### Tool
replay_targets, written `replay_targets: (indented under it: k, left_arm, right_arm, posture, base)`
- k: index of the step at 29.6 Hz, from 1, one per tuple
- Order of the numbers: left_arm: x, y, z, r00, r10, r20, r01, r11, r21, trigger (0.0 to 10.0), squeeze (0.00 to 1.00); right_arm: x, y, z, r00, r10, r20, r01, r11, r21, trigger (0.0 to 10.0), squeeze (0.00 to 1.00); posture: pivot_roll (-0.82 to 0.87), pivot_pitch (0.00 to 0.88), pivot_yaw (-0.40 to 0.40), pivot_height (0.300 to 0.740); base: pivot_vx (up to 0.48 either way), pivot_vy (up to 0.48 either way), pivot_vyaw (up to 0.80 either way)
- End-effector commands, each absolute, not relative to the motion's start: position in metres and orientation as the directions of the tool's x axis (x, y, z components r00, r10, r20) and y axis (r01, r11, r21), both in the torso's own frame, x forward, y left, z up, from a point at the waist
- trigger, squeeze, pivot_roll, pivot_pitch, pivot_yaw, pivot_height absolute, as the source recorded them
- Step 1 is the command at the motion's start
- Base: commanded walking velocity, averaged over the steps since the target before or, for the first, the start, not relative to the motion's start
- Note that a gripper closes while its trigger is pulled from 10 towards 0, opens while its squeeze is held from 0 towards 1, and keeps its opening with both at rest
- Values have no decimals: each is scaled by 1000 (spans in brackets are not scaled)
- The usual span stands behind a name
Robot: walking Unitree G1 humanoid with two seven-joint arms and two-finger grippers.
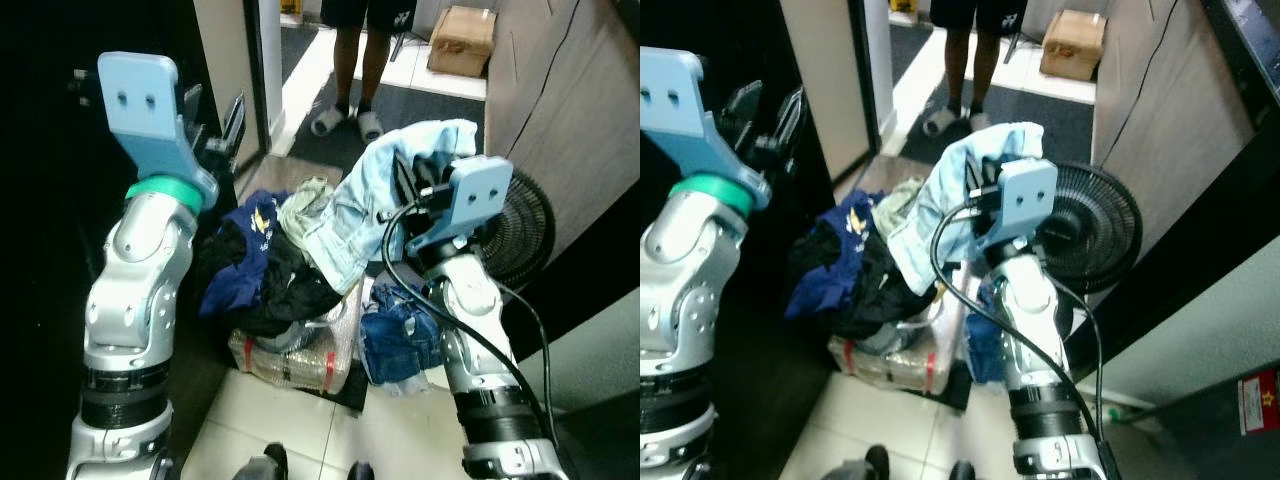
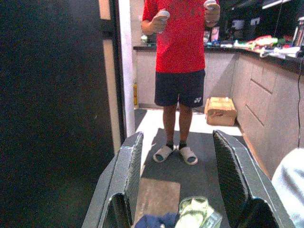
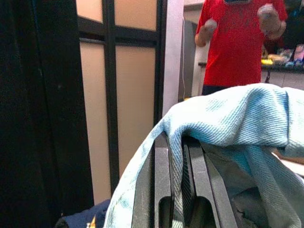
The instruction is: Clothes washing
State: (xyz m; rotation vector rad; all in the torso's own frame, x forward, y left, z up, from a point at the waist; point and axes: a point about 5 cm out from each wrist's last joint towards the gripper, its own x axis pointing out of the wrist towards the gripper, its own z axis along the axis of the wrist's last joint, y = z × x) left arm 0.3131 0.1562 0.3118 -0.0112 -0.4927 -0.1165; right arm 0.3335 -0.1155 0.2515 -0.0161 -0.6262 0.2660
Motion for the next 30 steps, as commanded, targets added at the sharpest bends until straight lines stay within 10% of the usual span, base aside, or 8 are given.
replay_targets:
  k: [1, 15, 30]
  left_arm:
    - [309, 157, 306, 881, -121, 457, 121, 992, 29, 10000, 0]
    - [301, 138, 217, 967, -156, 202, 163, 986, -17, 10000, 0]
    - [316, 134, 233, 948, -134, 290, 141, 990, -4, 10000, 0]
  right_arm:
    - [328, -118, 252, 773, 238, 588, -234, 969, -84, 10000, 0]
    - [314, -130, 182, 885, 278, 373, -244, 960, -136, 10000, 0]
    - [323, -128, 203, 867, 271, 418, -228, 962, -151, 10000, 0]
  posture:
    - [116, 28, 23, 740]
    - [60, 0, -26, 740]
    - [45, 0, -20, 740]
  base:
    - [0, 0, 0]
    - [0, 0, 0]
    - [0, 0, 0]
